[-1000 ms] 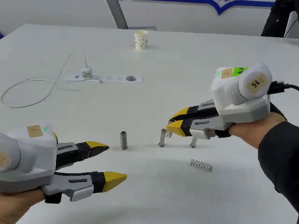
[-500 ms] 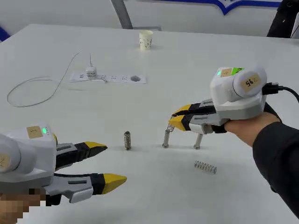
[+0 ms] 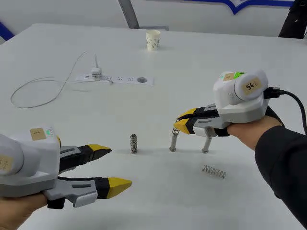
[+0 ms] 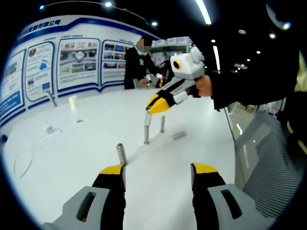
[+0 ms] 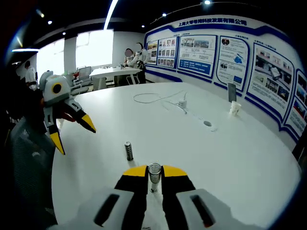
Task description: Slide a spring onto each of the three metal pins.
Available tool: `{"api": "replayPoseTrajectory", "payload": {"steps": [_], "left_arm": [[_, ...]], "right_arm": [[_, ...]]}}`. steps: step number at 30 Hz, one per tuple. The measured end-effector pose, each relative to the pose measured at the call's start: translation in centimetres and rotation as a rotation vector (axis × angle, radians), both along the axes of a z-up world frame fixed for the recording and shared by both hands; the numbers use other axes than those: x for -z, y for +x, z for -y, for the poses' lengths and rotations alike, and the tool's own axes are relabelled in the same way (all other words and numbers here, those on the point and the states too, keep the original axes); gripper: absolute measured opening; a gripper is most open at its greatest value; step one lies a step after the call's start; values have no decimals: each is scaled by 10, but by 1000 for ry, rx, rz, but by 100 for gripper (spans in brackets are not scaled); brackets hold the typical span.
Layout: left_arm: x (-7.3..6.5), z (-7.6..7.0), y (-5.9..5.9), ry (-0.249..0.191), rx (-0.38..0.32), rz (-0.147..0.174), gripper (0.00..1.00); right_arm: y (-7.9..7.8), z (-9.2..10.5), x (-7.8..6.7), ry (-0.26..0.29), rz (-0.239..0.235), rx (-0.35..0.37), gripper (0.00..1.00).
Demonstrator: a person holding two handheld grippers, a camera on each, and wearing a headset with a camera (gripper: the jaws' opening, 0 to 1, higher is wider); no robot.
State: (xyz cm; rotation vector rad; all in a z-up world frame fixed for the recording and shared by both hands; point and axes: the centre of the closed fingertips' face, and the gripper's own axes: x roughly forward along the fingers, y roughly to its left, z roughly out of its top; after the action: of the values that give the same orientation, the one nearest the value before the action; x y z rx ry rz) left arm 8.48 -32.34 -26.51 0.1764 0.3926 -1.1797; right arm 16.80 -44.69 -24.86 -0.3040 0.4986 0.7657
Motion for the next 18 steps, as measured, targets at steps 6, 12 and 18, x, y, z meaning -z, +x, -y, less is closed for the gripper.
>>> {"api": "replayPoseTrajectory", "payload": {"steps": [6, 12, 18], "left_arm": [[2, 0, 0, 1, 0, -4, 56], [2, 0, 0, 1, -1, -6, 55], [3, -1, 0, 4, -2, -6, 55]], "right_arm": [[1, 1, 4, 8, -12, 7, 12], [2, 1, 8, 6, -19, 8, 12], [3, 0, 12, 3, -26, 8, 12]]}}
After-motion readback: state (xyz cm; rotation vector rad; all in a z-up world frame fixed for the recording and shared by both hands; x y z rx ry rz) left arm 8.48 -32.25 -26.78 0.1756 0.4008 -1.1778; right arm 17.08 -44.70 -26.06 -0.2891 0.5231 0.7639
